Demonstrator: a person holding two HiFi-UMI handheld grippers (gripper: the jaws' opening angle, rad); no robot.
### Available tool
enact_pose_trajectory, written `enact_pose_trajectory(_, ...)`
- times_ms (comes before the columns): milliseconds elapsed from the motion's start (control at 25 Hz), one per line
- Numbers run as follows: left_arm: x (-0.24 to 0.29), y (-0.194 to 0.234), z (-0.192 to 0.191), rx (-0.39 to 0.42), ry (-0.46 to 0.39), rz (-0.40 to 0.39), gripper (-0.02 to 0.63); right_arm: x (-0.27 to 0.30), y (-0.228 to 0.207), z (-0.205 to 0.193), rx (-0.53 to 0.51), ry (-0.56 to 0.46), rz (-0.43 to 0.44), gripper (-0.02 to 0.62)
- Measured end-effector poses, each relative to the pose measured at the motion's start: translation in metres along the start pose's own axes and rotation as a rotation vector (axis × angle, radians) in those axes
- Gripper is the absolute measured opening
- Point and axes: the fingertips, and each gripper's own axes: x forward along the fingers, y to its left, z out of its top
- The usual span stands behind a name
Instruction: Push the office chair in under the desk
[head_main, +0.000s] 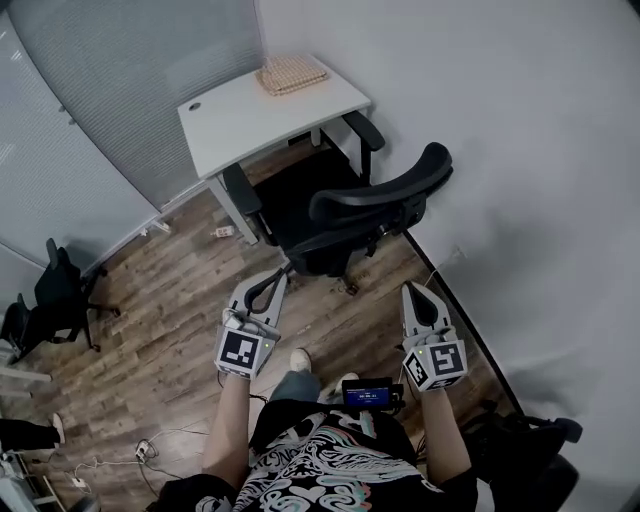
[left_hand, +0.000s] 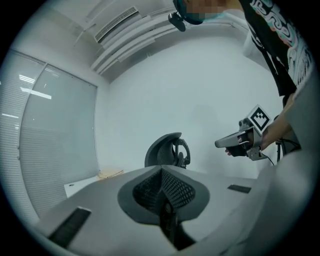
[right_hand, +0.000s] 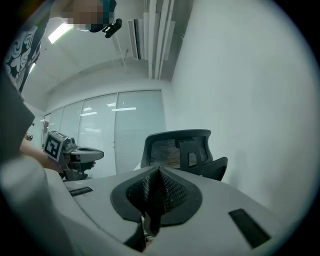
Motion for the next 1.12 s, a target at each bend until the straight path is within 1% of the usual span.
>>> enact_pose_trajectory(80, -0.010, -0.006, -0.002, 0.000, 0.022, -0.015, 0.031, -0.003, 0.019, 0.002, -0.022, 0.002, 0.009, 0.026)
enact_pose_trajectory(200, -0.018, -0.005, -0.008, 0.053, 0.062, -0.045, 0.031, -0.005, 0.041, -0.001, -0.072, 0.017, 0.008, 0.025)
enact_pose_trajectory(240, -0.021, -0.001, -0.007, 0.055, 0.066, -0.048, 0.031, -0.006, 0.046, -0.002, -0.082, 0.024, 0.001, 0.025)
enact_pose_trajectory(320, -0.028, 0.014, -0.002, 0.033, 0.045, -0.041, 0.031, -0.003, 0.055, 0.000, -0.084, 0.025, -0.021, 0.025)
enact_pose_trajectory(440, -0.044, 0.040, 0.004, 0.000, 0.011, -0.006, 0.031, 0.005, 0.069, 0.006, -0.062, 0.007, -0.047, 0.023)
enact_pose_trajectory(520, -0.056, 0.054, 0.005, -0.035, -0.004, 0.026, 0.031, 0.010, 0.080, 0.008, -0.059, 0.000, -0.050, 0.021)
enact_pose_trajectory(680, -0.074, 0.075, 0.002, -0.105, -0.032, 0.074, 0.031, 0.020, 0.102, 0.009, -0.084, 0.019, -0.032, 0.021)
enact_pose_trajectory(840, -0.085, 0.082, -0.005, -0.098, -0.021, 0.083, 0.031, 0.026, 0.119, 0.009, -0.089, 0.016, -0.011, 0.021)
enact_pose_trajectory(1120, -0.096, 0.087, -0.013, -0.114, -0.015, 0.114, 0.031, 0.031, 0.131, 0.006, -0.089, 0.013, 0.013, 0.021)
